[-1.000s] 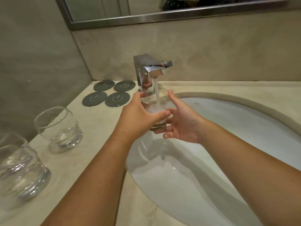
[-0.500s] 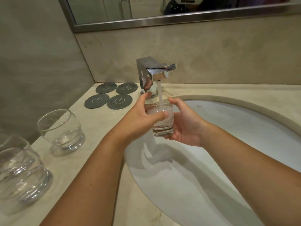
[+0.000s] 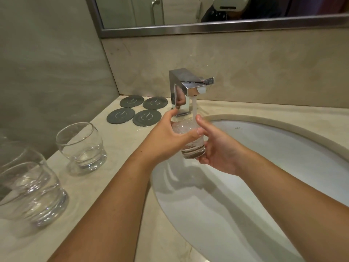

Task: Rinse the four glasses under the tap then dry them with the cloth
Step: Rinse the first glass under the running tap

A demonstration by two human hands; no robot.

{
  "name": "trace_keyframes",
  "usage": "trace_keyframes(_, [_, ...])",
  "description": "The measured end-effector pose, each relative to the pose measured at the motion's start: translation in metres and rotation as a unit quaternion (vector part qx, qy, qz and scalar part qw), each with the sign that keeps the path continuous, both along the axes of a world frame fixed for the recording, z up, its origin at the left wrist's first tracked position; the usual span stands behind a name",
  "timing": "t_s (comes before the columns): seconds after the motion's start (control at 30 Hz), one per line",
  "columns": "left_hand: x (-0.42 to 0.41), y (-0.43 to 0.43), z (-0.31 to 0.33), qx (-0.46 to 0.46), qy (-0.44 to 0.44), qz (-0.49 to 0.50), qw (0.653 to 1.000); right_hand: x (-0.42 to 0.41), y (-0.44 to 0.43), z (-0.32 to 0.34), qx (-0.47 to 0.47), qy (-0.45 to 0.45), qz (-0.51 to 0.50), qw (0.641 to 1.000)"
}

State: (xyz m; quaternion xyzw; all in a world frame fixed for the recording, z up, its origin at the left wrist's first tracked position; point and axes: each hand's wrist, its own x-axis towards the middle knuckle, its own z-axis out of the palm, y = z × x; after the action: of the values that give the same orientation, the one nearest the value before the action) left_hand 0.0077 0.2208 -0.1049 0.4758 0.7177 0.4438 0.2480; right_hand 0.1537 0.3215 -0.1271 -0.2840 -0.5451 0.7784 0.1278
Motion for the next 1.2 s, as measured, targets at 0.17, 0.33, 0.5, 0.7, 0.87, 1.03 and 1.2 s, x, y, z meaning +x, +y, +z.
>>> trace_keyframes(0.17, [0.001,-0.001,0.004,-0.017,-0.016,-0.021,1.000,0.003,0.004,0.001,0.077,-0.016,-0.020,0.997])
trace_keyframes(0.33, [0.007,-0.001,0.004,0.017,-0.003,0.019,1.000,0.006,0.005,-0.003,0.098,-0.031,-0.059,0.993])
trace_keyframes(0.5, [0.011,0.002,-0.002,0.026,-0.008,0.055,0.998,0.005,-0.005,-0.007,0.006,-0.026,-0.085,0.996])
trace_keyframes(0.7, [0.013,0.003,-0.002,0.015,-0.001,0.033,0.999,-0.003,-0.008,-0.011,-0.039,-0.028,-0.105,0.993])
trace_keyframes(0.87, [0.014,0.004,0.001,0.002,-0.013,-0.025,1.000,0.003,0.000,-0.006,-0.043,-0.031,-0.108,0.993])
trace_keyframes(1.03, [0.014,0.004,0.000,0.018,-0.019,-0.015,1.000,0.011,0.001,-0.004,-0.022,-0.052,-0.084,0.995])
trace_keyframes(1.2, [0.015,0.004,0.000,0.042,-0.056,0.020,0.997,0.015,0.001,0.000,-0.035,0.019,-0.085,0.996])
